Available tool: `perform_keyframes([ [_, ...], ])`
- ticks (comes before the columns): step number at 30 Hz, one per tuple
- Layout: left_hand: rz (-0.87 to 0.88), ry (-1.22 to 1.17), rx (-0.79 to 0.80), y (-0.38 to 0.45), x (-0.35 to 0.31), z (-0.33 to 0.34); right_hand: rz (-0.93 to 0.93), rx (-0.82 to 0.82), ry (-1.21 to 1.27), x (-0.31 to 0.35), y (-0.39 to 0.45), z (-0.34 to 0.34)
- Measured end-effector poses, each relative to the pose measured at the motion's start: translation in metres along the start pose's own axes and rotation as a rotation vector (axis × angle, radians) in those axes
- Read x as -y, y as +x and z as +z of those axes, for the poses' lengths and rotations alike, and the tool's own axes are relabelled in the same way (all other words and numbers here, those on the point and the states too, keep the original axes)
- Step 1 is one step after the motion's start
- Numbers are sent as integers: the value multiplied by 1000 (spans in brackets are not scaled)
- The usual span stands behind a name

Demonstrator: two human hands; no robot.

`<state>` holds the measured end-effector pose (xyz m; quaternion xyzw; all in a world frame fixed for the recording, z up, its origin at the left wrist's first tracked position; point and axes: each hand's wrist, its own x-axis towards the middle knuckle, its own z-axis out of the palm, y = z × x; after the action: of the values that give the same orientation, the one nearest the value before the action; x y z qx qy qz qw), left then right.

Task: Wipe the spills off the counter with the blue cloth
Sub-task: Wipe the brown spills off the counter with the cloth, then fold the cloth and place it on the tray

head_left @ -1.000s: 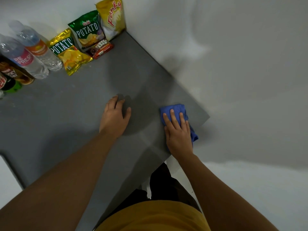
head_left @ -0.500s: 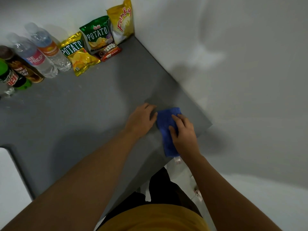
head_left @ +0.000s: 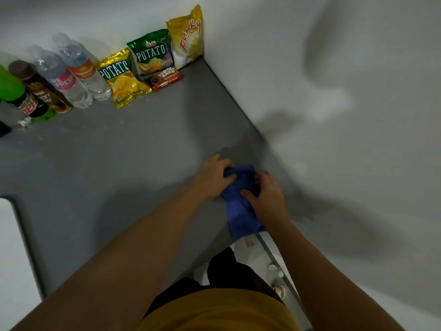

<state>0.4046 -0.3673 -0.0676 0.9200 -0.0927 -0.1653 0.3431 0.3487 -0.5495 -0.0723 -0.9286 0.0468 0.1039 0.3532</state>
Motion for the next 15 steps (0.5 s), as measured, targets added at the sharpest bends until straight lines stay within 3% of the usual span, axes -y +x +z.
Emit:
perform_keyframes([
  [8,-234,-394,-215,-24,12,-15,-94,209,-24,6,27,0],
  [15,-498,-1092,-451,-37,15,-32,-132,445,75,14,50,-9],
])
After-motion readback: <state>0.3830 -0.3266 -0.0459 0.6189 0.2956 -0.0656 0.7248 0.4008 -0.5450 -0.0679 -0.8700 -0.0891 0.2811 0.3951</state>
